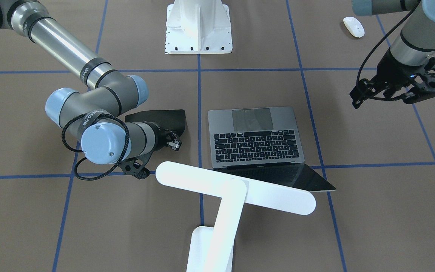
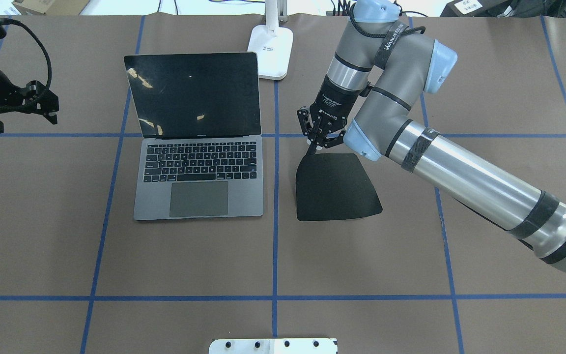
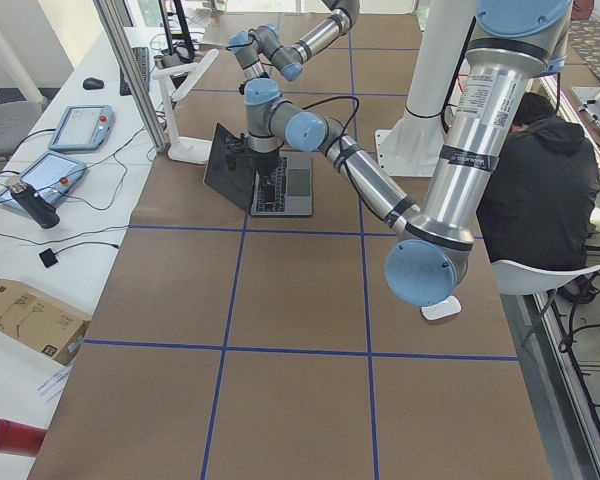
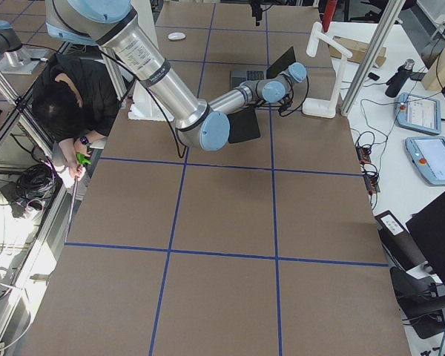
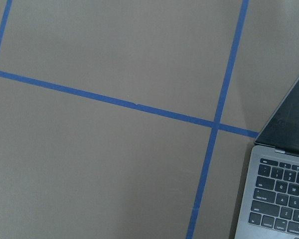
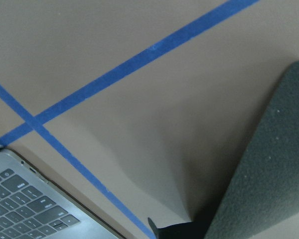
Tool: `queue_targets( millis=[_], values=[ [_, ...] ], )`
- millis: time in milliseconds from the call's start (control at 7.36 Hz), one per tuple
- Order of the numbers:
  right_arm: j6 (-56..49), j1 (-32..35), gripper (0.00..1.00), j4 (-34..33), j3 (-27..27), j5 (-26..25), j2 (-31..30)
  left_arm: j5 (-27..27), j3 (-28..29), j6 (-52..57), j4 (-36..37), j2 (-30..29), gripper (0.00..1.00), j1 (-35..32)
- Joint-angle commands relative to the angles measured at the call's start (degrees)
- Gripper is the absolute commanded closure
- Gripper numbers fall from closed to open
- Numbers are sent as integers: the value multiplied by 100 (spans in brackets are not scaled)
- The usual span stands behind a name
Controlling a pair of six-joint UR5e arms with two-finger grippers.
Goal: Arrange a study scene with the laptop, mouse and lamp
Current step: 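Lower the black mouse pad flat onto the table beside the laptop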
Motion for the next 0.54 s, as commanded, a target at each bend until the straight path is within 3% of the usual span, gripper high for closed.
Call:
queue_targets(
  millis=[0,408],
  values=[
    [174,-7,100,0,-215,0,3,9,-16,-7,0,0,0,0],
    [174,-7,100,0,-348,0,-6,9,-16,2,0,0,0,9]
  ],
)
